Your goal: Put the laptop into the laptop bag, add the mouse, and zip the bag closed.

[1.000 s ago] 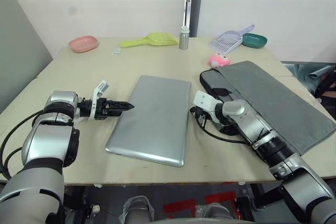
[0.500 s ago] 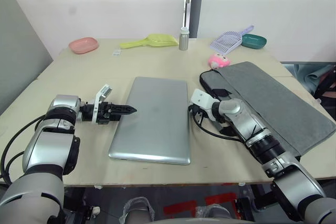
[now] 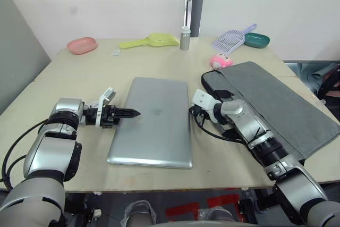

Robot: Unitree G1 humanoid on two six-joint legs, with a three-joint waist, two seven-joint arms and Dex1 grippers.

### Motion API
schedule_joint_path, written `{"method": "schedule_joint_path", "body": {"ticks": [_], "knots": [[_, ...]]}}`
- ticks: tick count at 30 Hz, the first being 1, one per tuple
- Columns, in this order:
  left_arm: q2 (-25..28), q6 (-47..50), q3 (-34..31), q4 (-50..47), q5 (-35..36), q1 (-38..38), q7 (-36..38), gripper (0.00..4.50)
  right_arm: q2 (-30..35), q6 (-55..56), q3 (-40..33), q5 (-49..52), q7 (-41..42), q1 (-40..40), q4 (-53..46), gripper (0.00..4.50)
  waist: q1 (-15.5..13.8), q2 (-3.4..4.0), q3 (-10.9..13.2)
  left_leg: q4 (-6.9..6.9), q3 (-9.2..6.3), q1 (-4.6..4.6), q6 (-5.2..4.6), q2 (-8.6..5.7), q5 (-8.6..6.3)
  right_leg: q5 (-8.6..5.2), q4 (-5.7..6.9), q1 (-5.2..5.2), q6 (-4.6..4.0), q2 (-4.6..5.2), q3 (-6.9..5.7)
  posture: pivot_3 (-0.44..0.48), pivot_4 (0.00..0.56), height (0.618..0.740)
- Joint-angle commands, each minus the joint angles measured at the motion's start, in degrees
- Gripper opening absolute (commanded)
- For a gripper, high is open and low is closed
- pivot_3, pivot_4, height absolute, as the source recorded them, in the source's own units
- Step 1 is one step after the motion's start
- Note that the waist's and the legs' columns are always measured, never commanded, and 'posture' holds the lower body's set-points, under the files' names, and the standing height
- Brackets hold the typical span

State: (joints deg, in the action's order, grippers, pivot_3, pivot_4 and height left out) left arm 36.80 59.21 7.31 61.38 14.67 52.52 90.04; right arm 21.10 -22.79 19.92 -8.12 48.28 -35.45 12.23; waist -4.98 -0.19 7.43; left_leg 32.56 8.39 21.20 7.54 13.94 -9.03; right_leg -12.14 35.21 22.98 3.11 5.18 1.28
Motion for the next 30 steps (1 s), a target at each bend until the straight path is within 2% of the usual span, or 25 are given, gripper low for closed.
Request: {"method": "schedule_joint_path", "body": {"ticks": [1,2,4,5,8,16,23,27,29,30], "knots": [[-1.42,1.84,1.72,-2.71,2.75,-0.58,2.46,2.28,-2.99,-0.04,1.17,3.0,1.97,0.51,-3.14,0.0,0.28,0.0,0.03,-0.09,0.01,0.02,0.05,0.01,0.02,0.0,-0.02,0.05,0.0,-0.02,-0.01,0.0,0.15,0.74],[-1.42,2.16,1.86,-3.06,3.12,-0.54,2.46,1.94,-3.09,-0.1,1.3,2.96,2.21,0.52,-3.25,0.0,0.34,-0.01,0.04,-0.18,0.01,0.07,0.18,0.01,0.09,0.0,-0.04,0.11,0.0,-0.04,-0.02,0.0,0.15,0.74],[-1.34,2.61,2.25,-3.61,3.79,-0.62,2.46,1.94,-3.2,-0.09,1.43,2.66,2.3,0.58,-3.19,0.0,0.23,-0.06,0.06,-0.33,-0.04,0.1,0.34,0.08,0.17,-0.01,-0.15,0.11,0.0,-0.11,-0.12,0.0,0.15,0.74],[-1.3,2.78,2.28,-3.63,4.01,-0.63,2.46,1.39,-3.12,0.03,1.48,2.48,2.33,0.61,-3.06,0.0,0.21,-0.09,0.08,-0.33,-0.07,0.12,0.36,0.09,0.17,-0.01,-0.17,0.11,0.0,-0.13,-0.15,0.0,0.15,0.74],[-1.07,3.02,2.13,-3.54,4.58,-0.63,2.46,0.77,-2.65,0.17,1.22,2.1,2.33,0.62,-2.58,0.0,-0.03,-0.1,0.09,-0.31,-0.06,0.06,0.37,0.07,0.16,0.0,-0.17,0.06,-0.01,-0.09,-0.13,0.0,0.15,0.74],[0.19,4.58,2.7,-6.39,7.45,0.5,2.46,0.7,-1.56,0.39,-0.19,1.97,2.68,0.07,-1.75,0.0,-0.25,-0.12,0.18,-0.35,-0.06,0.05,0.46,0.07,0.23,0.0,-0.15,0.07,0.0,-0.1,-0.13,0.0,0.15,0.74],[3.66,6.49,4.62,-10.54,11.38,4.39,2.46,0.63,1.41,-1.38,-5.39,4.91,3.61,-1.5,-3.56,0.0,-0.46,-0.1,0.67,-0.34,-0.19,0.34,0.52,0.08,0.28,0.0,-0.2,0.2,0.0,-0.11,-0.26,0.0,0.15,0.74],[6.16,7.43,4.28,-12.25,14.13,6.95,2.46,0.59,2.66,-7.44,-12.36,12.11,4.57,-2.0,-10.45,0.0,-0.34,-0.09,0.82,-0.3,-0.34,1.0,0.48,0.09,0.36,0.05,-0.19,0.73,0.05,-0.16,-0.44,0.0,0.15,0.74],[7.28,8.89,3.37,-13.97,15.77,7.36,2.46,0.58,3.48,-12.35,-16.91,16.83,4.45,-2.06,-15.1,0.0,-0.32,-0.09,0.83,-0.33,-0.4,1.23,0.13,0.15,0.59,0.36,-0.13,0.93,0.59,-0.24,-0.52,0.0,0.15,0.74],[7.82,9.58,2.8,-15.03,16.5,7.32,2.46,0.57,4.1,-14.95,-19.09,19.02,4.23,-2.15,-17.41,0.0,-0.33,-0.07,0.84,-0.39,-0.42,1.27,0.06,0.2,0.65,0.37,-0.12,0.95,0.6,-0.29,-0.57,0.0,0.15,0.74]]}}
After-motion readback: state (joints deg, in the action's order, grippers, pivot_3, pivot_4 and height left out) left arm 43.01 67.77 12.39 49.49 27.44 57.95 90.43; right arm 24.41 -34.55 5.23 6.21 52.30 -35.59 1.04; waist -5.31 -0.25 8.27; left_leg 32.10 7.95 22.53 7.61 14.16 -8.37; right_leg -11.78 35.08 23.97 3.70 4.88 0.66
